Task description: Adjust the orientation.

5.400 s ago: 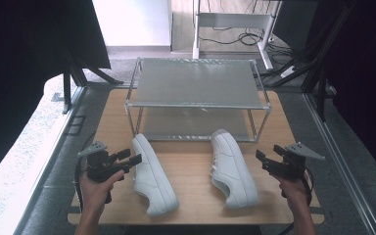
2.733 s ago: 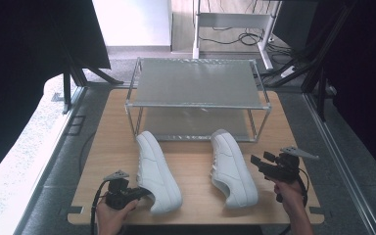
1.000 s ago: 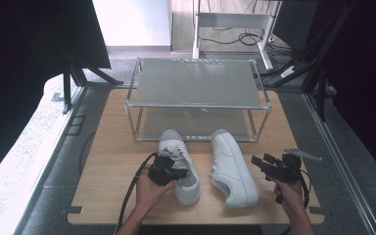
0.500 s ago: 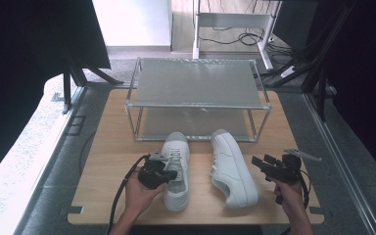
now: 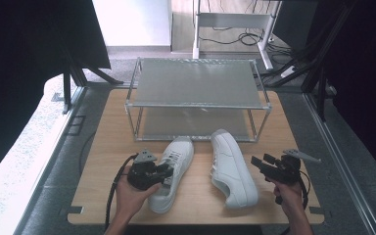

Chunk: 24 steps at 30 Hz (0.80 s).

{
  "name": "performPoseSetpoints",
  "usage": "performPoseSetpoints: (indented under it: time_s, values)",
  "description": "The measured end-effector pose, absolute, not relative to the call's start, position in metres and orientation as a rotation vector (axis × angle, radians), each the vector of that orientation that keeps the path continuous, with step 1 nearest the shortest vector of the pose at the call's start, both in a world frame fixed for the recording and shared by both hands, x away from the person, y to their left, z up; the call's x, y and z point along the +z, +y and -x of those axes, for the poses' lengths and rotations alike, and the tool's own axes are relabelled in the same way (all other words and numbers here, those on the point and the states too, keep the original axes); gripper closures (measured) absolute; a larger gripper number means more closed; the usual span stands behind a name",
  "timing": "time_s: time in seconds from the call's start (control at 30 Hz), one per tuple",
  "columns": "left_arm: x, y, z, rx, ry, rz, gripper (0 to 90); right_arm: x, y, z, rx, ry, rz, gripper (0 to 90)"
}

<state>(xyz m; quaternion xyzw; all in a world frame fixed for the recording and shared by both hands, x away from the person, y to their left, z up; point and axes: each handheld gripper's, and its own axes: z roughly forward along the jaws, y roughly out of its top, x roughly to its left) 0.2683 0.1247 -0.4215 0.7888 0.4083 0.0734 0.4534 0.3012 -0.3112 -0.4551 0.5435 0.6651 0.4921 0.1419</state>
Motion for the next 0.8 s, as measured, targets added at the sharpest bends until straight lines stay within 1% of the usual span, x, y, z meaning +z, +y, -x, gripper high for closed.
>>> performPoseSetpoints:
  time_s: [0.03, 0.07, 0.1, 0.17, 0.23, 0.33, 0.37, 0.4, 0.43, 0.47, 0.5, 0.53, 0.57, 0.63, 0.67, 0.7, 0.8]
  values:
    - [-0.418, 0.126, -0.269, 0.192, 1.002, -1.922, 62.4, -0.454, -0.311, -0.301, 1.422, 1.916, -1.561, 35.7]
    - [-0.413, 0.129, -0.273, 0.238, 1.013, -1.884, 54.3, -0.452, -0.309, -0.299, 1.412, 1.918, -1.545, 35.7]
    - [-0.413, 0.129, -0.273, 0.238, 1.013, -1.884, 51.7, -0.452, -0.309, -0.299, 1.412, 1.918, -1.545, 35.7]
    - [-0.414, 0.136, -0.279, 0.265, 1.042, -1.821, 46.8, -0.449, -0.306, -0.296, 1.391, 1.933, -1.508, 36.6]
    - [-0.418, 0.141, -0.281, 0.270, 1.061, -1.794, 44.7, -0.446, -0.304, -0.293, 1.385, 1.941, -1.479, 38.8]
    - [-0.419, 0.150, -0.278, 0.277, 1.076, -1.758, 42.5, -0.441, -0.301, -0.290, 1.396, 1.952, -1.437, 45.3]
    - [-0.419, 0.150, -0.278, 0.277, 1.076, -1.758, 42.1, -0.441, -0.301, -0.290, 1.396, 1.952, -1.437, 45.3]
    - [-0.420, 0.155, -0.276, 0.288, 1.085, -1.731, 41.6, -0.435, -0.298, -0.287, 1.438, 1.973, -1.398, 49.6]
    - [-0.421, 0.159, -0.275, 0.289, 1.089, -1.725, 41.3, -0.433, -0.296, -0.286, 1.441, 1.984, -1.381, 51.5]
    - [-0.421, 0.159, -0.275, 0.289, 1.089, -1.725, 40.9, -0.433, -0.296, -0.286, 1.441, 1.984, -1.381, 51.5]
    - [-0.421, 0.162, -0.275, 0.288, 1.090, -1.724, 40.9, -0.430, -0.292, -0.284, 1.440, 2.001, -1.352, 54.9]
    - [-0.421, 0.169, -0.274, 0.281, 1.100, -1.710, 40.4, -0.426, -0.283, -0.280, 1.429, 2.034, -1.302, 60.5]
    - [-0.421, 0.169, -0.274, 0.281, 1.100, -1.710, 40.1, -0.425, -0.279, -0.278, 1.421, 2.047, -1.274, 63.6]
    - [-0.419, 0.178, -0.274, 0.247, 1.105, -1.688, 39.8, -0.423, -0.270, -0.274, 1.412, 2.074, -1.236, 71.2]
    - [-0.419, 0.178, -0.274, 0.247, 1.105, -1.688, 39.5, -0.423, -0.270, -0.274, 1.412, 2.074, -1.236, 71.2]
    - [-0.419, 0.181, -0.273, 0.277, 1.118, -1.702, 39.4, -0.421, -0.258, -0.270, 1.403, 2.128, -1.181, 78.0]
    - [-0.419, 0.186, -0.272, 0.291, 1.129, -1.688, 39.7, -0.420, -0.242, -0.266, 1.358, 2.203, -1.125, 84.5]
